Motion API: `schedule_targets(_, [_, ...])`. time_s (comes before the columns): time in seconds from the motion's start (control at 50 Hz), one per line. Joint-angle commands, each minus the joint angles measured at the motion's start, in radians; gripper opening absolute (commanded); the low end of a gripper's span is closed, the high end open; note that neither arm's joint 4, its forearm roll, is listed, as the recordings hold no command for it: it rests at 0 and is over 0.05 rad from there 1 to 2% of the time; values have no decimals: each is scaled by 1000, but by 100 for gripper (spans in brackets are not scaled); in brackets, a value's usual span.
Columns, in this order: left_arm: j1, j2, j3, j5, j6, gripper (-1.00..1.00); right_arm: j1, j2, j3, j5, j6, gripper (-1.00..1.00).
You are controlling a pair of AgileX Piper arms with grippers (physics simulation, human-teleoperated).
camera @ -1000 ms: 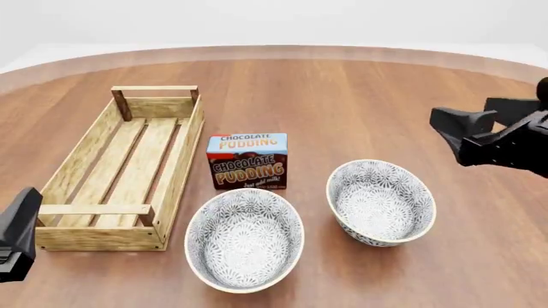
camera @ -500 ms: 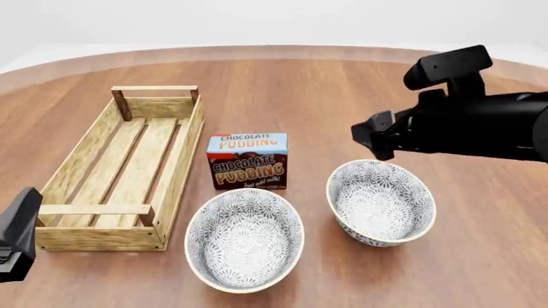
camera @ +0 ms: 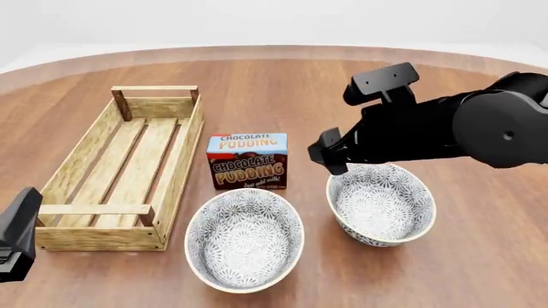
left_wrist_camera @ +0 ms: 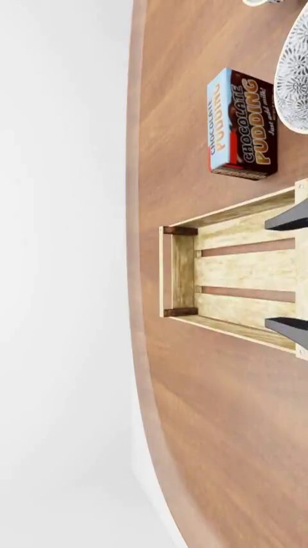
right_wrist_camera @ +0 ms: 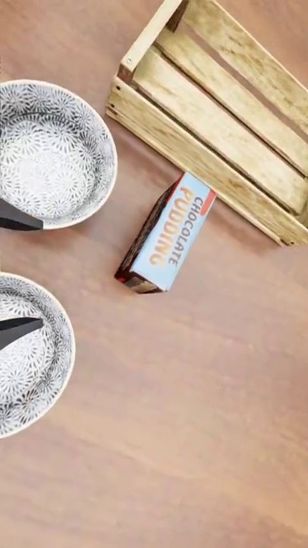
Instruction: Stack the left bowl on the right bowl and place them in the tray.
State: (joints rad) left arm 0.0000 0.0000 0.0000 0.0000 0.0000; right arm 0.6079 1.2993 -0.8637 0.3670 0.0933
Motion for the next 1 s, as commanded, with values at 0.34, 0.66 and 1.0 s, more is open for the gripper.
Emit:
schedule_targets(0.34, [0, 0, 0, 0, 0, 100, 110, 204, -37, -40, 10, 100])
schedule_targets(0.66, [0, 0, 0, 0, 0, 100, 163, 281, -74, -30, 19, 100])
schedule_targets(1.0, [0, 0, 0, 0, 0, 100, 153, 329, -66, -61, 22, 100])
